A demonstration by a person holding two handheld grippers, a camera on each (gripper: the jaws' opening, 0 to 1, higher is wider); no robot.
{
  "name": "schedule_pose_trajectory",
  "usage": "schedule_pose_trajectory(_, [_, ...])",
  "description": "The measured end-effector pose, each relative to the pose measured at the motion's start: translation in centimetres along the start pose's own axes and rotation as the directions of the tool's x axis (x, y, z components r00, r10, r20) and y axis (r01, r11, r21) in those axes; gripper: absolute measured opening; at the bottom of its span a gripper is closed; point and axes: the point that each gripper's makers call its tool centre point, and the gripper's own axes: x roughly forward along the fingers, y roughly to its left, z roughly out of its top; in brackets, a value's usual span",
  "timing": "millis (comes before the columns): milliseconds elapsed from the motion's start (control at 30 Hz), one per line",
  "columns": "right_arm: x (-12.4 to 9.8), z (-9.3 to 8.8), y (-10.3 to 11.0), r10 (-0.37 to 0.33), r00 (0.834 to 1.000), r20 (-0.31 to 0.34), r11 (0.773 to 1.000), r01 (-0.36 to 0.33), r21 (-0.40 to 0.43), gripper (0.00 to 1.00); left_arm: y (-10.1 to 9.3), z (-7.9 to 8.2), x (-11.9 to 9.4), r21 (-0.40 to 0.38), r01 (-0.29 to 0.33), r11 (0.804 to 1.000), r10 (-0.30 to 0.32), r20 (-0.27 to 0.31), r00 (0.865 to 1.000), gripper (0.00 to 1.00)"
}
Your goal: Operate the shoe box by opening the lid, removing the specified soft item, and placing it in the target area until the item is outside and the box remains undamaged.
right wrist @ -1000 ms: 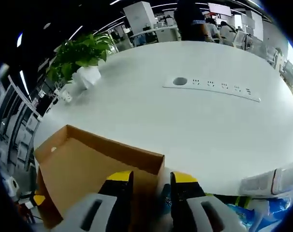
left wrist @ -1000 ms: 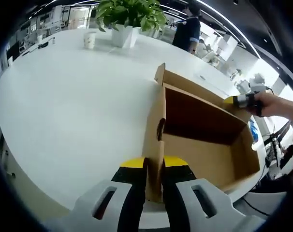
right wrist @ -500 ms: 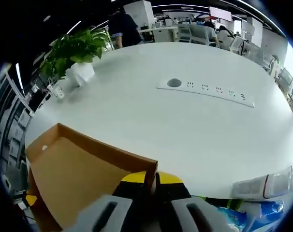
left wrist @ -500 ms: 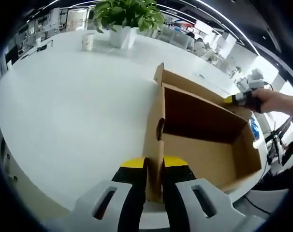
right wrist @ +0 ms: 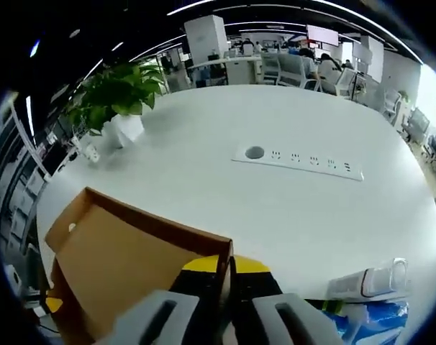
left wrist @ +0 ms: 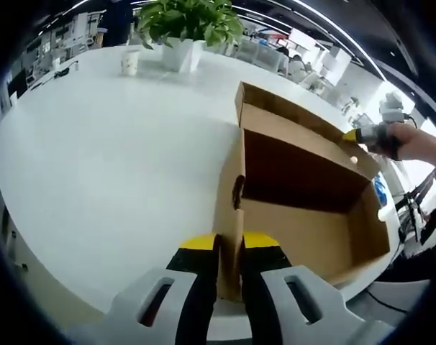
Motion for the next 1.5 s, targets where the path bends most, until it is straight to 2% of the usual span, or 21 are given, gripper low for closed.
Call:
schedule_pose_trajectory(467, [-4.1, 2.0, 0.5, 0.009, 0.995, 0.098, 1.000, -0.006, -0.027, 0.00, 0.0, 0.0, 0.0, 0.010, -0.009, 1.000, 0.010, -0.007, 1.000, 0.09])
schedule_pose_trajectory(900, [-6.5, 2.6, 1.2, 0.013, 0.990, 0.139, 0.999, -0.008, -0.040, 0.00, 0.0, 0.0, 0.0, 0.004, -0.010, 1.000, 0.010, -0.005, 1.000, 0.09])
schedule_pose_trajectory(1367, [-10.0, 2.8, 2.6, 0.015, 0.977, 0.214, 0.997, 0.002, -0.079, 0.00, 0.0, 0.0, 0.1, -0.004, -0.013, 1.000, 0.013, -0.004, 1.000, 0.09])
schedule_pose_trajectory(1500, [-10.8, 2.9, 2.8, 0.025, 0.970, 0.242, 0.999, -0.016, -0.040, 0.00, 0.0, 0.0, 0.1, -0.005, -0.013, 1.000, 0.013, -0.004, 1.000, 0.09])
